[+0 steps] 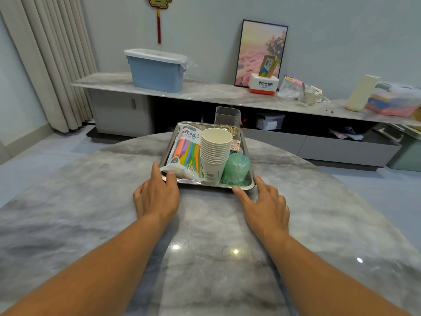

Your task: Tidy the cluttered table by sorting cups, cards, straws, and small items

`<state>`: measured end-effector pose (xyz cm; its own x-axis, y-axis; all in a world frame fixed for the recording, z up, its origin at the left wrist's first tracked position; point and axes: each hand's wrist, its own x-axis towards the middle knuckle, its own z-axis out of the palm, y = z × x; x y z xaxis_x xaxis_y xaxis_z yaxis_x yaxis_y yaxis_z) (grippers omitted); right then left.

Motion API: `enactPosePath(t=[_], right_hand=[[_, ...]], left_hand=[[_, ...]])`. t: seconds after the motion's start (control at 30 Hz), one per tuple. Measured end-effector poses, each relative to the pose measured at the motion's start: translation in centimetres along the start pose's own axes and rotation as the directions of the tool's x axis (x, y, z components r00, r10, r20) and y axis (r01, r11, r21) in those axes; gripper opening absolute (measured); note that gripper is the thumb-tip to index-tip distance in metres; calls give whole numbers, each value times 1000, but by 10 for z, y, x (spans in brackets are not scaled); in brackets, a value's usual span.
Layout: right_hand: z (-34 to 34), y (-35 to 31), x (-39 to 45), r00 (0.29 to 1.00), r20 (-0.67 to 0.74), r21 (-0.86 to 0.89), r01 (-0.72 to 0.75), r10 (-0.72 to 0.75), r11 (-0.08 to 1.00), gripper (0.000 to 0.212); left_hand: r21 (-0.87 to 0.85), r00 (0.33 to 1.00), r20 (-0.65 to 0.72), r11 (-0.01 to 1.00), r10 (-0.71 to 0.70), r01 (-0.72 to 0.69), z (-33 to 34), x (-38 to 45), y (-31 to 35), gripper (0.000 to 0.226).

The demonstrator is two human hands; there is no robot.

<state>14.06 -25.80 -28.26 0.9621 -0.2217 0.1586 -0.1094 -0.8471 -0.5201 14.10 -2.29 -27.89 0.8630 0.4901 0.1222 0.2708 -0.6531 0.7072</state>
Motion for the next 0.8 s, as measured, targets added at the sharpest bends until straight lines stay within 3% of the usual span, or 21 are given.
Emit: enactPosePath(t=[0.33, 0.47, 0.53, 0.6, 0.63, 0.7, 0.8], right_hand=[[-1, -3, 2, 1000, 6, -29, -5, 5, 1000, 87], [-3, -1, 1, 998, 69, 9, -13, 12, 1000, 95], [-19, 1, 0, 983, 183, 207, -67, 29, 976, 101], [-38, 9, -6, 932, 362, 492, -196, 6, 848, 99], [-48, 13, -13, 901, 434, 553, -248, -21, 795, 96], [-77, 16, -29, 875, 484, 524, -293, 4, 800, 87], [-134, 7, -64, 947, 316, 589, -153, -52, 794, 65]], left_hand=[[75, 999, -9, 997, 37, -36, 7, 5, -4, 64], [-26, 998, 47, 999, 37, -35, 5, 3, -9, 65], [-189, 996, 83, 982, 19, -3, -5, 1, -12, 68], [-289, 996, 93, 957, 8, 19, -19, -7, -18, 68], [-293, 996, 87, 956, 15, 11, -29, -11, -19, 68], [-204, 992, 44, 973, 120, -108, -57, -11, -7, 69], [-93, 928, -41, 923, 370, -373, -105, -16, 39, 71]])
